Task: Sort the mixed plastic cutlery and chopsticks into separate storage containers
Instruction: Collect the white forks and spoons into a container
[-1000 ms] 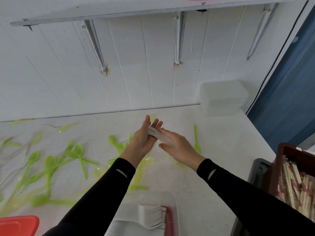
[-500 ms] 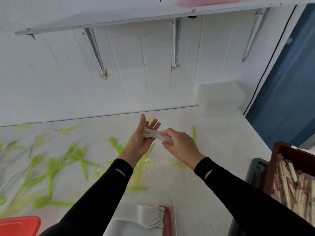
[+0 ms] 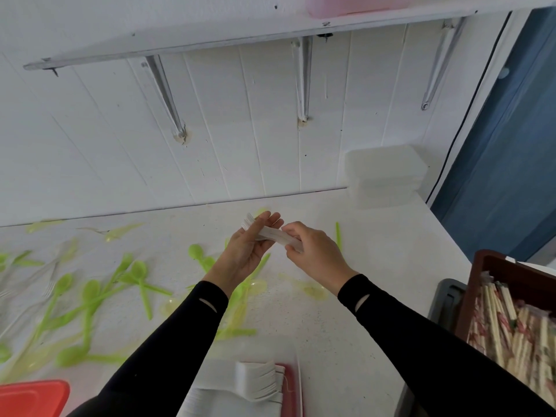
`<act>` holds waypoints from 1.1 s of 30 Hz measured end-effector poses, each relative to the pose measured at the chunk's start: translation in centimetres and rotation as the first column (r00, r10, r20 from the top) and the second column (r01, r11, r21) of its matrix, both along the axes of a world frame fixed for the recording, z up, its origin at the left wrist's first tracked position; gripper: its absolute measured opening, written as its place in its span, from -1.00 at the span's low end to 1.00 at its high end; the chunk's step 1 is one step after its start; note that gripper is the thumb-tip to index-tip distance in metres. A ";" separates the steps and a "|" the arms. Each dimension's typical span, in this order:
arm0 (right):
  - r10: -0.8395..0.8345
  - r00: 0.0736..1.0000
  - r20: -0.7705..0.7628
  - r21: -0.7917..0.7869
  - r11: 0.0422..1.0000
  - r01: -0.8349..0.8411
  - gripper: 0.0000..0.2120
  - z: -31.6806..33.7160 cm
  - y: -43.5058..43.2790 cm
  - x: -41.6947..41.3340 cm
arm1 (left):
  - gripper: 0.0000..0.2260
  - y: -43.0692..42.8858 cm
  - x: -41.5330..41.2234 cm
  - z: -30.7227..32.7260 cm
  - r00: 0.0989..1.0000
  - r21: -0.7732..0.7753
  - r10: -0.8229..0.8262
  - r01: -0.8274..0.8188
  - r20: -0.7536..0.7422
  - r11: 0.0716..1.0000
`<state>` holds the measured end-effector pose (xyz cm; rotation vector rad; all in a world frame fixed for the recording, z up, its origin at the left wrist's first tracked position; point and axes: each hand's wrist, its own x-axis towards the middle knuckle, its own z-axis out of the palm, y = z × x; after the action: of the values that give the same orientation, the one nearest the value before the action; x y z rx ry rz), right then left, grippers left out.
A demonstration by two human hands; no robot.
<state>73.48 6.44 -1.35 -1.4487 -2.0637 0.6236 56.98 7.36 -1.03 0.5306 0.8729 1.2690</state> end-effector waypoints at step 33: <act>0.199 0.967 -0.157 -0.238 0.943 -0.232 -0.81 -0.4 -2.7 -0.9 | -0.74 -21.9 -5.9 0.7 -0.160 -0.067 0.061 0.688 -0.985 0.723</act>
<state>72.61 3.77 -1.73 -1.2828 -2.1134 1.0794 51.10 -14.55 -0.35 2.2947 1.4130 0.2425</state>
